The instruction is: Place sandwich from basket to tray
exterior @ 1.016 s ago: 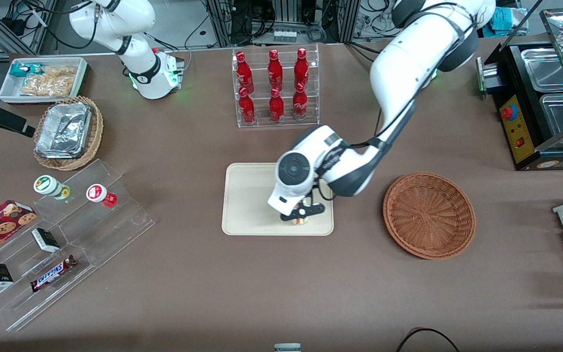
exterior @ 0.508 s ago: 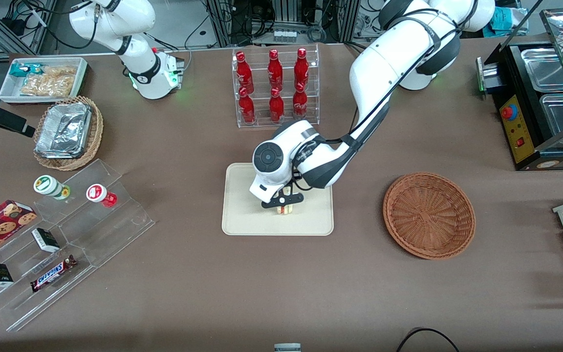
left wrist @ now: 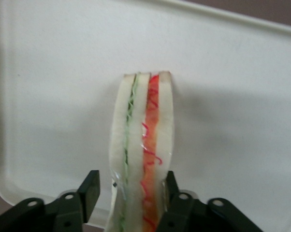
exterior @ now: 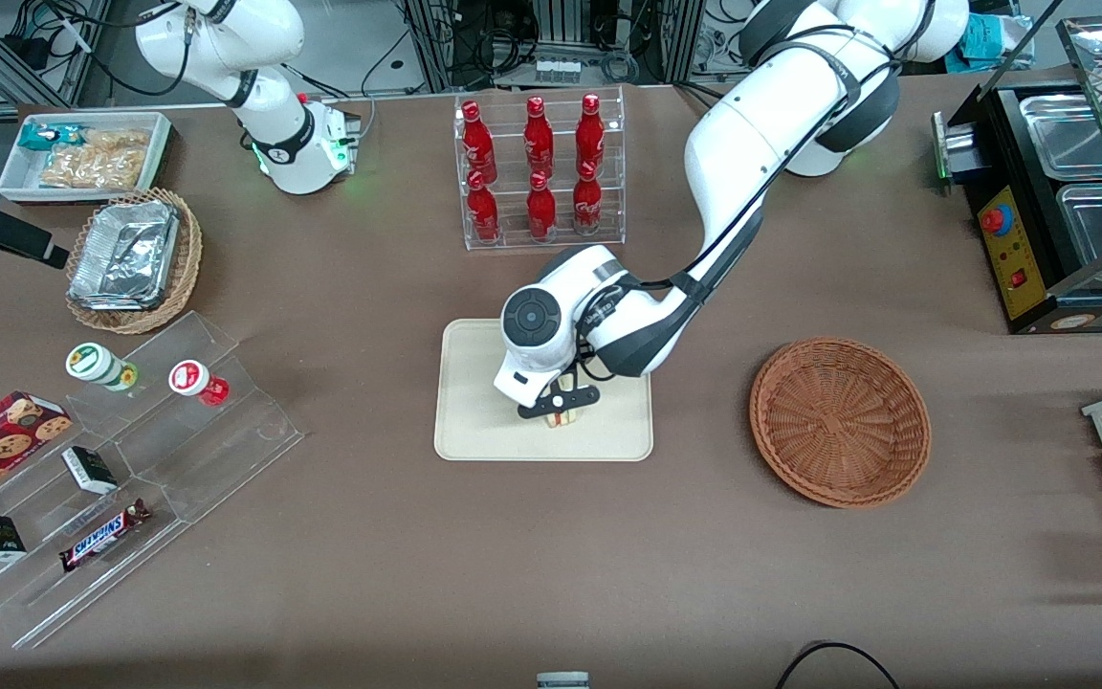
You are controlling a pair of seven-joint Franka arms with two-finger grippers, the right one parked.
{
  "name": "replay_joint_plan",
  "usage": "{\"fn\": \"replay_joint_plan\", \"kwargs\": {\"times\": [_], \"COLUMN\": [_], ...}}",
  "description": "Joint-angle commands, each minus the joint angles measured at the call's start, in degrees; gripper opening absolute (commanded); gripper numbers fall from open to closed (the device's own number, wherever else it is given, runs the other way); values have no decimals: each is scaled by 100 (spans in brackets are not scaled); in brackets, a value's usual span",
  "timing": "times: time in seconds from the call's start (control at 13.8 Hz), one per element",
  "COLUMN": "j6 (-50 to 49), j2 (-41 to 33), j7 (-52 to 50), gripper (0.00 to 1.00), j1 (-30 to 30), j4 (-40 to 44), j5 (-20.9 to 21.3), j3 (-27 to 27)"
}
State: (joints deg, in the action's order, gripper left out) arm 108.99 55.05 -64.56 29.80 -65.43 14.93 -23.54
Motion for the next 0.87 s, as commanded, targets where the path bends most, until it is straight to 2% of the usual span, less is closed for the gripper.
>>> {"fn": "replay_joint_plan", "kwargs": {"times": [0.0, 0.15, 0.29, 0.44, 0.65, 0.8], "j6": [-89, -254, -553, -826, -1651, -1968], "j2": [-160, -467, -906, -1381, -1953, -2208], "j7": [-189, -180, -102, 196, 1722, 2427], "gripper": [100, 100, 100, 100, 100, 100], "j1": [35, -131, -210, -814, -1737, -2283], "j4": [127, 127, 101, 57, 22, 22], "j5": [98, 124, 63, -43, -376, -395], "j3": [218, 253, 734, 860, 851, 869]}}
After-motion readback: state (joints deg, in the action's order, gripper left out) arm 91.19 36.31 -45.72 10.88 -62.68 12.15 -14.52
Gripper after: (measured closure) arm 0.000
